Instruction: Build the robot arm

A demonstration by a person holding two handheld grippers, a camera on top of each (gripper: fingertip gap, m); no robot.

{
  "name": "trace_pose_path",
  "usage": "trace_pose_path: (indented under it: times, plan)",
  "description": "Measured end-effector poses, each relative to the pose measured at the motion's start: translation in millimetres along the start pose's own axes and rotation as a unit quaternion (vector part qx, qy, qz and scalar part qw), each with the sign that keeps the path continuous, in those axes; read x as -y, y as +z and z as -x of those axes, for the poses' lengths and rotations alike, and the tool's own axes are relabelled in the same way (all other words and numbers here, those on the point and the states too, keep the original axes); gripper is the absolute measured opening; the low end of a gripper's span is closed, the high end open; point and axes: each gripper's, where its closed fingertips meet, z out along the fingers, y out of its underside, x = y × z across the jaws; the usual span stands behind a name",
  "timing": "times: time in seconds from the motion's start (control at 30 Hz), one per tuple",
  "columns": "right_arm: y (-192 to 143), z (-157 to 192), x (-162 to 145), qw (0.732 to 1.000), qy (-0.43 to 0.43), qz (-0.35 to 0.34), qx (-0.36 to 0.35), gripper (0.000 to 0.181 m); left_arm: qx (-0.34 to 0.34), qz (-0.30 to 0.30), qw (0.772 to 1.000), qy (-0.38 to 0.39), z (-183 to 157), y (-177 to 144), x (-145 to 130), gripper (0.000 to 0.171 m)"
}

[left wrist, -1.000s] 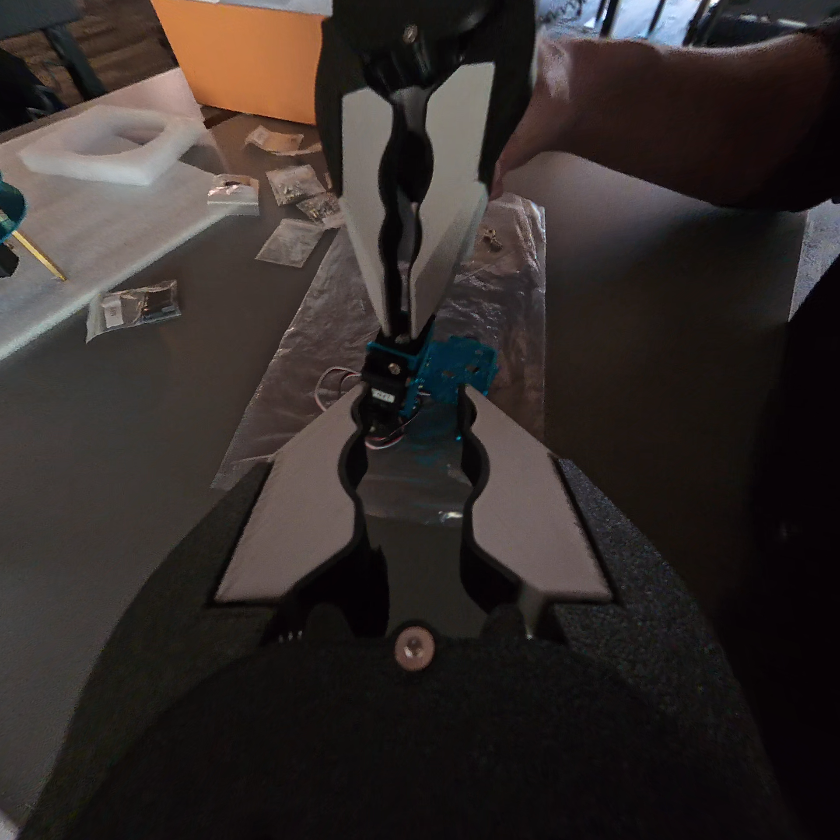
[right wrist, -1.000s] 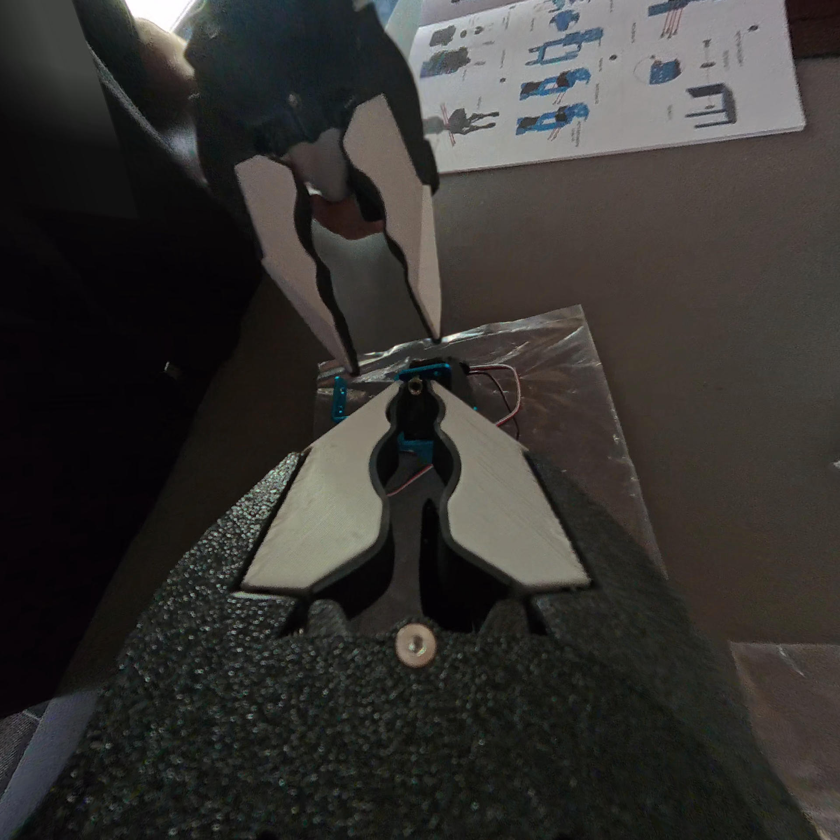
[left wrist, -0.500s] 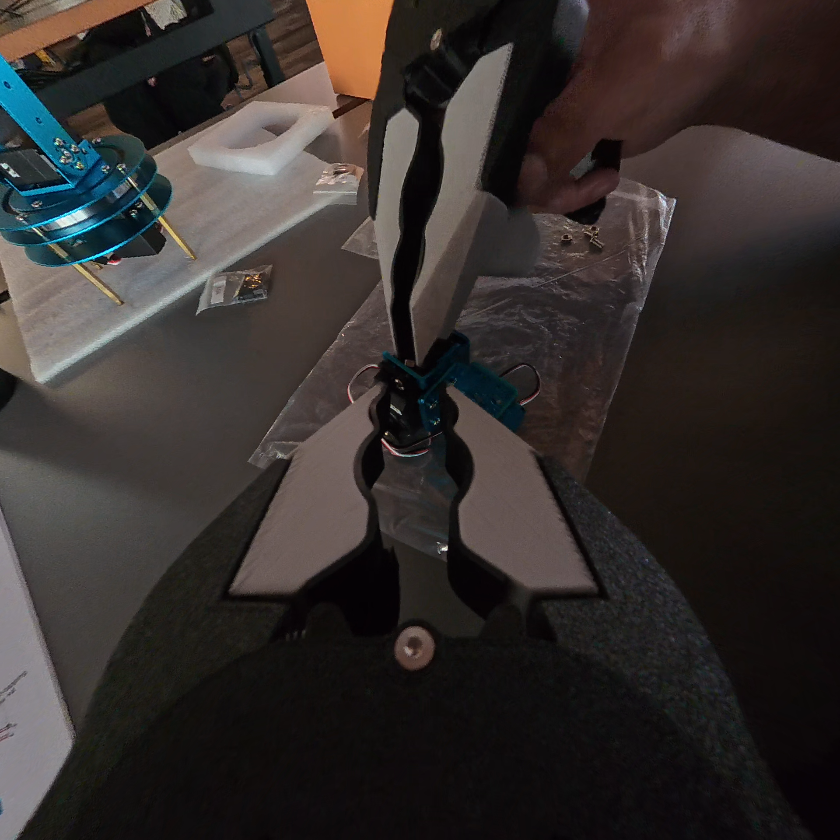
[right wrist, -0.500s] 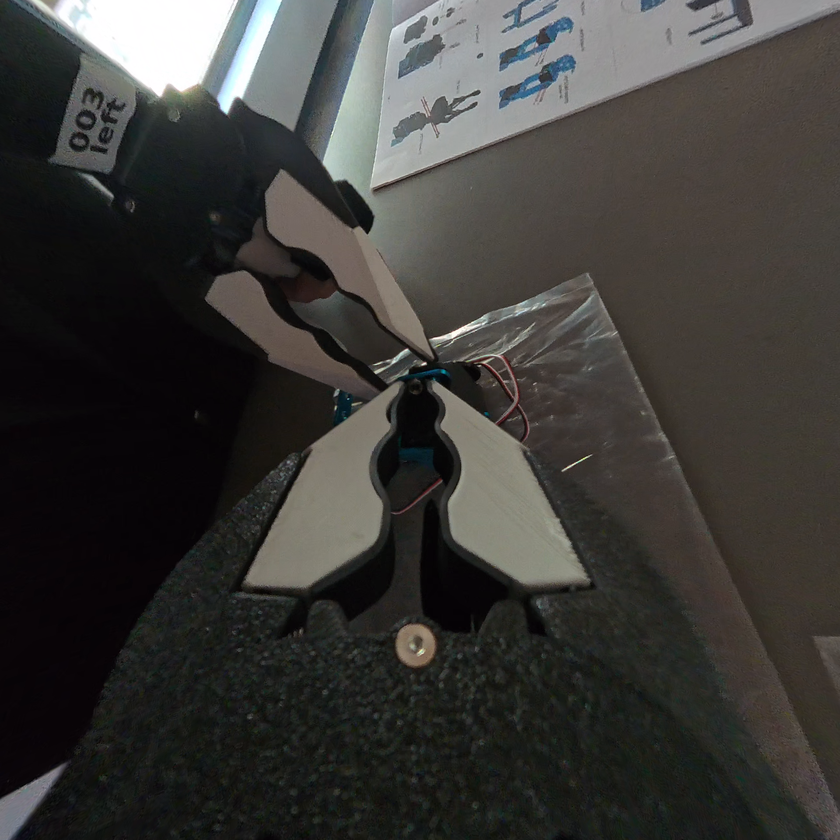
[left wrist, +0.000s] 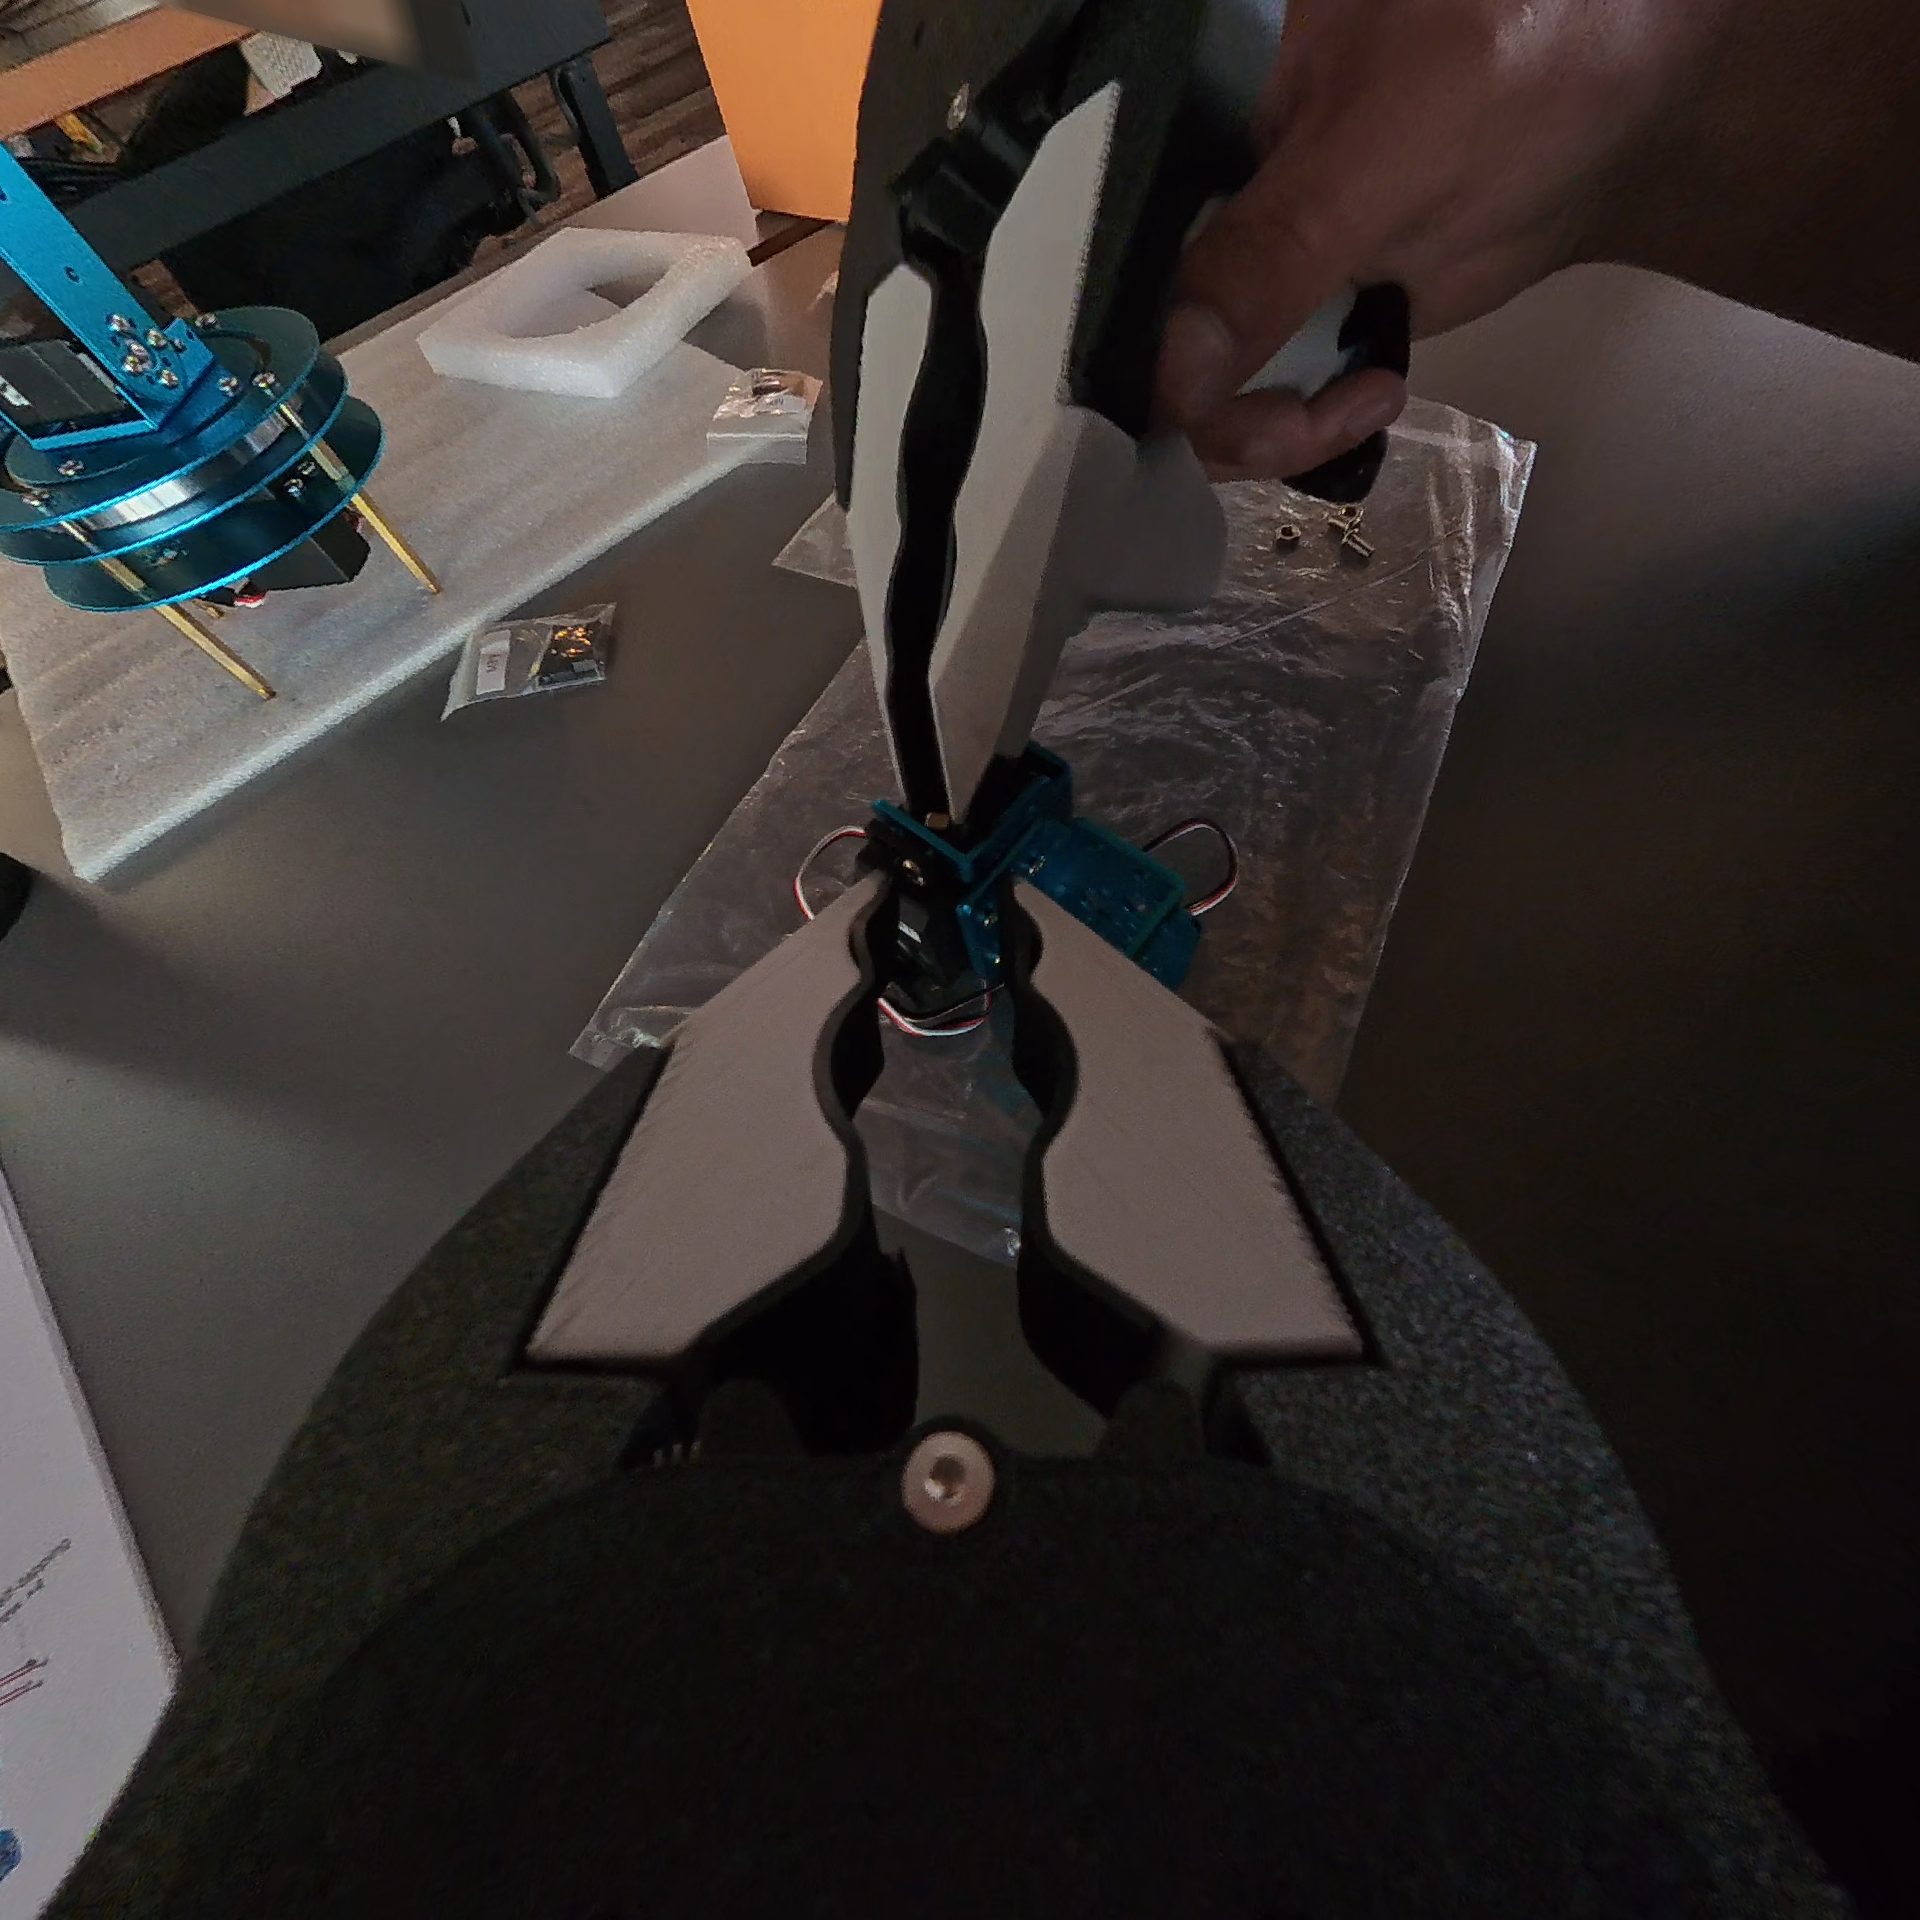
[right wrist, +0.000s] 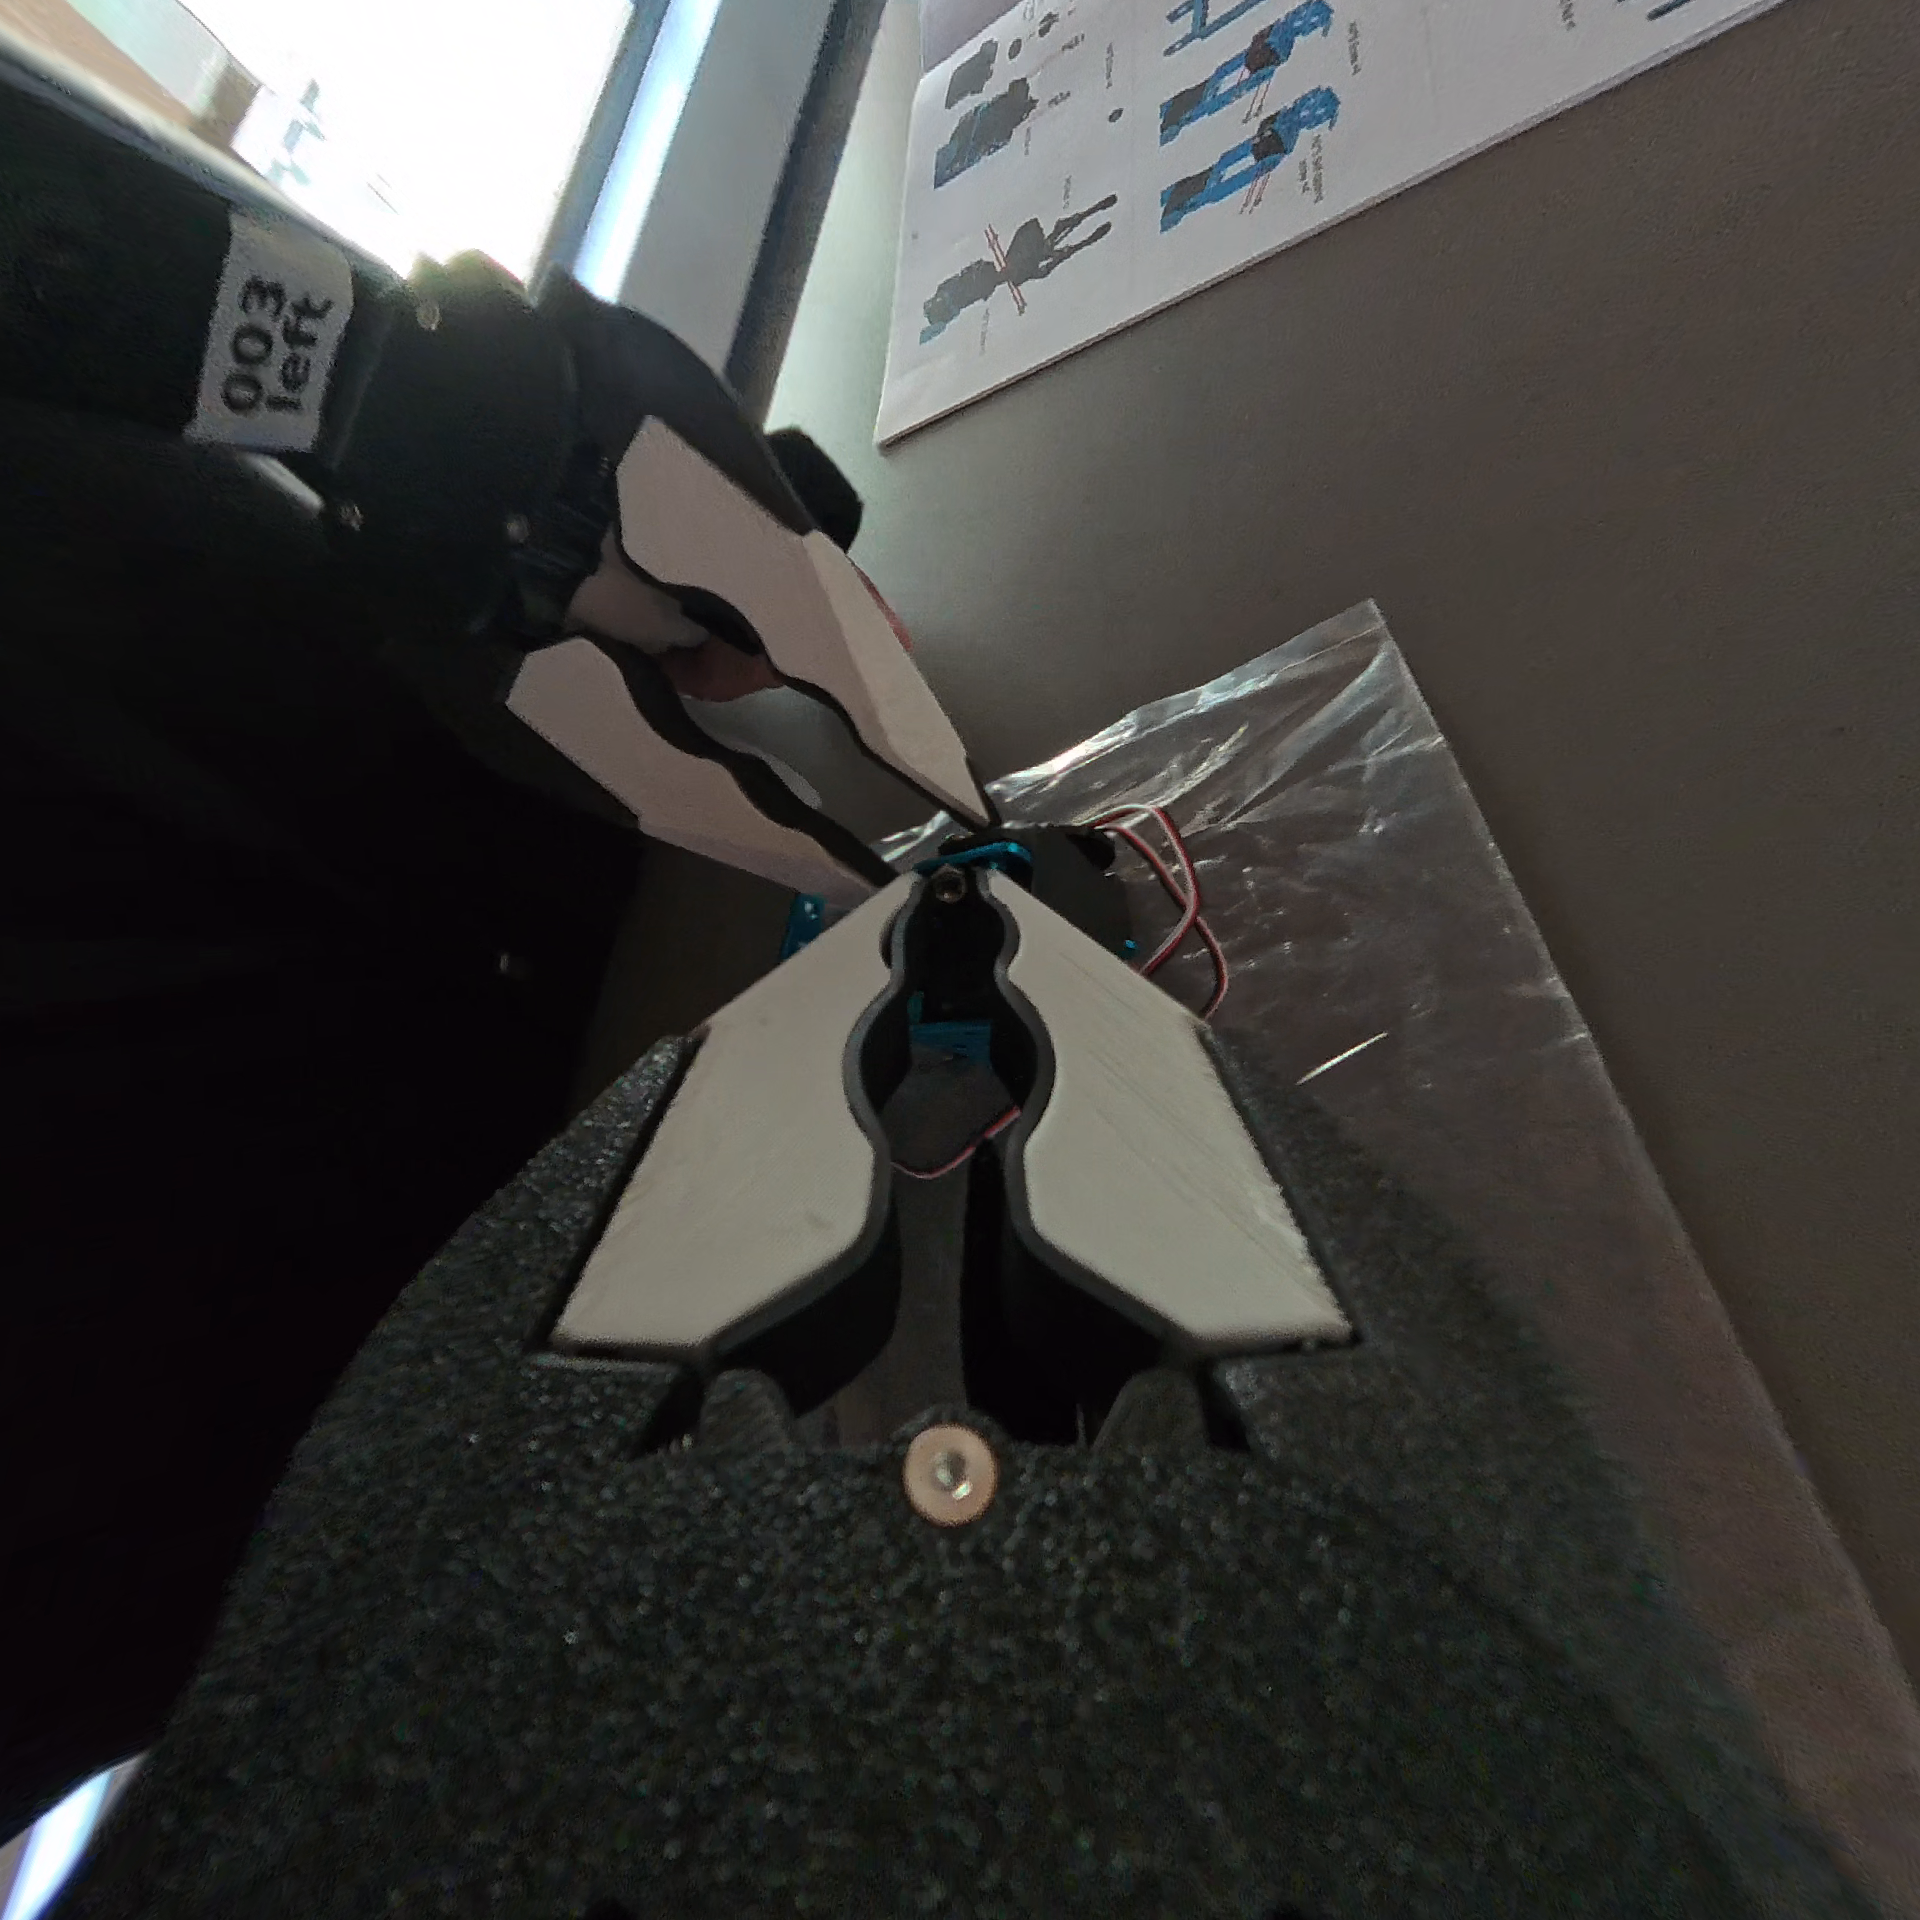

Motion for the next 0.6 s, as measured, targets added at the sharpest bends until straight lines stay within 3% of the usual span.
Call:
trace_pose_path:
  times: [0.17,0.3,0.43,0.53,0.6]
  plan:
    - [1,-1,1,0.999,0.038,-0.006,0.029,0.004,0.026,0.003,0.999,0.03,0,-1,0,0.016]
    - [-1,0,1,0.999,0.023,0.002,0.023,0.006,0.023,0.0,0.999,0.023,0,-1,0,0.013]
    - [-18,-4,8,1.0,-0.014,-0.006,-0.012,0.007,0.015,-0.008,1.0,0.019,-1,-2,2,0.0]
    - [-22,-3,9,0.998,-0.053,-0.001,-0.028,0.009,0.012,-0.006,1.0,0.015,-1,-2,1,0.004]
    - [-20,0,6,0.996,-0.078,0.013,-0.034,0.009,0.007,0.0,1.0,0.012,-1,-2,0,0.015]
